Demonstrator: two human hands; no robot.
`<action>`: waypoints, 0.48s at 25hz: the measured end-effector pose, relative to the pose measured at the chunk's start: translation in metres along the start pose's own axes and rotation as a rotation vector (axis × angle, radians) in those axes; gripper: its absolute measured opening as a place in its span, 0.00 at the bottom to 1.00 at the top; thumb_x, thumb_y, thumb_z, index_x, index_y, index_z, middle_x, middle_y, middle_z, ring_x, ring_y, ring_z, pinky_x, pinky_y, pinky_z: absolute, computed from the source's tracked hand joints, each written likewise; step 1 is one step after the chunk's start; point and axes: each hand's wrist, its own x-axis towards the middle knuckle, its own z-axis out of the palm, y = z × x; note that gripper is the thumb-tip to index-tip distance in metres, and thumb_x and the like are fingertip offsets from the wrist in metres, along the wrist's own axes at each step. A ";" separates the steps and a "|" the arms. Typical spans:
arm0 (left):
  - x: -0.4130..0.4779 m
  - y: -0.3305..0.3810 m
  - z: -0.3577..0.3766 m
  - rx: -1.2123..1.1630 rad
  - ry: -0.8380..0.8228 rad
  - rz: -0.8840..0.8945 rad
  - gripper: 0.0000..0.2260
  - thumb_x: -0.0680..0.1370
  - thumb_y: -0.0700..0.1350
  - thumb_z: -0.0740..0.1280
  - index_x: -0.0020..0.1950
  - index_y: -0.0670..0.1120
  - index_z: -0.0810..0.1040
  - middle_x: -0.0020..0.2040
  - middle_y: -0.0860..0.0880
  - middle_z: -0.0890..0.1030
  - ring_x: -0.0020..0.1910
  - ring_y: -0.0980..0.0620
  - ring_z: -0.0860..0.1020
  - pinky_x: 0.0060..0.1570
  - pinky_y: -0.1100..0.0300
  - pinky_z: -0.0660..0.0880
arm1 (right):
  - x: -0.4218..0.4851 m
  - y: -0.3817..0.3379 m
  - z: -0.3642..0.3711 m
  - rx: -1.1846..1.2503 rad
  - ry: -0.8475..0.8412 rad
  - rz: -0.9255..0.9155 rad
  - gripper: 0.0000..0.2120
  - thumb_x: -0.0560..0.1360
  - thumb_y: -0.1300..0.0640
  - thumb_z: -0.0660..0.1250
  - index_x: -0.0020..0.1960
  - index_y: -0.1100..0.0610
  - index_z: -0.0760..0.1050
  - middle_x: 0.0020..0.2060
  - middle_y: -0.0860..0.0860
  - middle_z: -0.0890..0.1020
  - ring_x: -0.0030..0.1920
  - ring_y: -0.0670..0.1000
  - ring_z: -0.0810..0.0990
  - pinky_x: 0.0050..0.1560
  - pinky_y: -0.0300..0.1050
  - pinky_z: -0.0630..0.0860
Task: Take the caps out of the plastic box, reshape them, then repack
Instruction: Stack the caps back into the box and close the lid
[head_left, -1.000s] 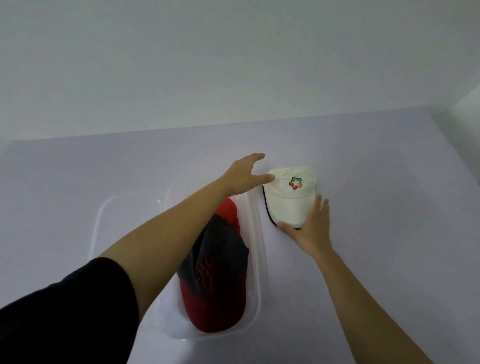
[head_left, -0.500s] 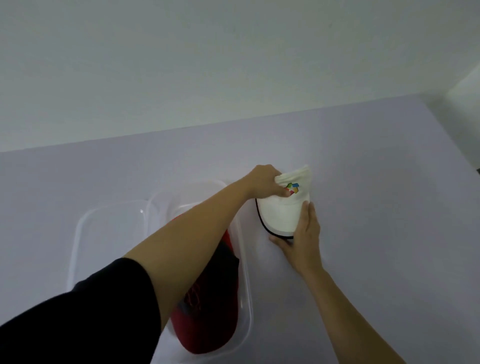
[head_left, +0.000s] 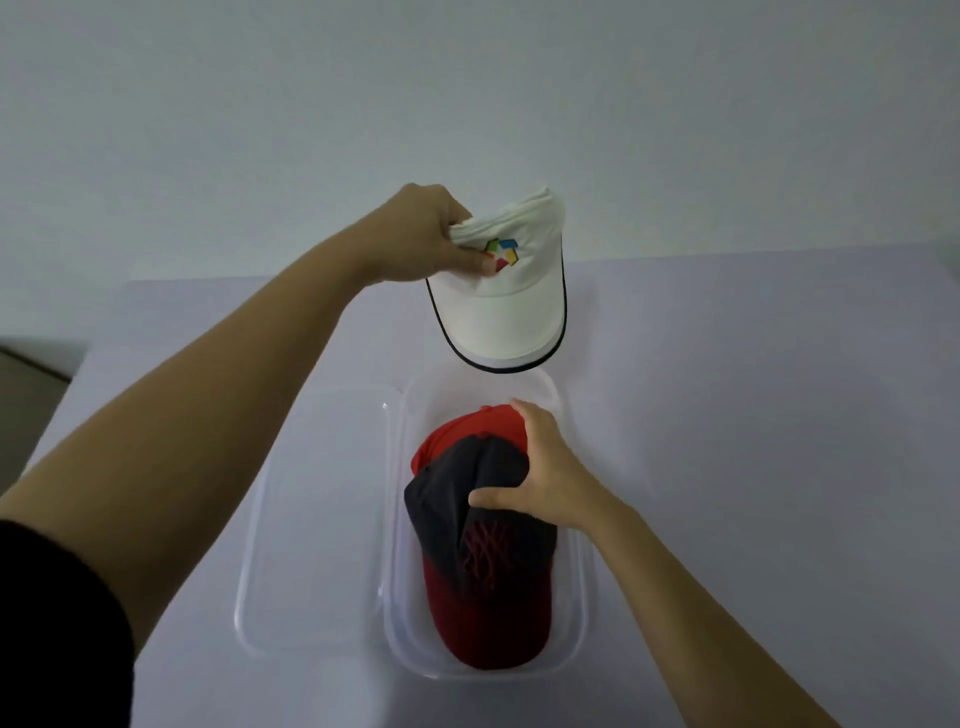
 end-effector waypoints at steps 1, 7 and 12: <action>-0.005 -0.006 -0.003 -0.007 0.012 -0.008 0.17 0.70 0.54 0.74 0.30 0.45 0.75 0.25 0.51 0.67 0.26 0.56 0.63 0.21 0.69 0.58 | 0.011 -0.003 0.000 -0.087 -0.080 0.064 0.60 0.58 0.36 0.75 0.75 0.47 0.39 0.76 0.49 0.42 0.76 0.53 0.45 0.74 0.55 0.56; -0.022 -0.032 -0.002 -0.073 0.037 -0.028 0.15 0.70 0.52 0.74 0.35 0.41 0.78 0.25 0.51 0.68 0.22 0.60 0.66 0.21 0.70 0.59 | 0.038 -0.008 0.002 -0.246 -0.206 0.237 0.67 0.51 0.34 0.78 0.73 0.40 0.34 0.76 0.55 0.46 0.75 0.60 0.50 0.71 0.63 0.60; -0.020 -0.041 0.019 -0.048 0.120 0.009 0.18 0.72 0.52 0.73 0.38 0.36 0.80 0.23 0.51 0.67 0.22 0.58 0.65 0.24 0.67 0.61 | 0.010 0.003 0.008 -0.186 -0.042 0.044 0.58 0.53 0.33 0.76 0.73 0.40 0.46 0.69 0.43 0.50 0.72 0.54 0.58 0.70 0.58 0.65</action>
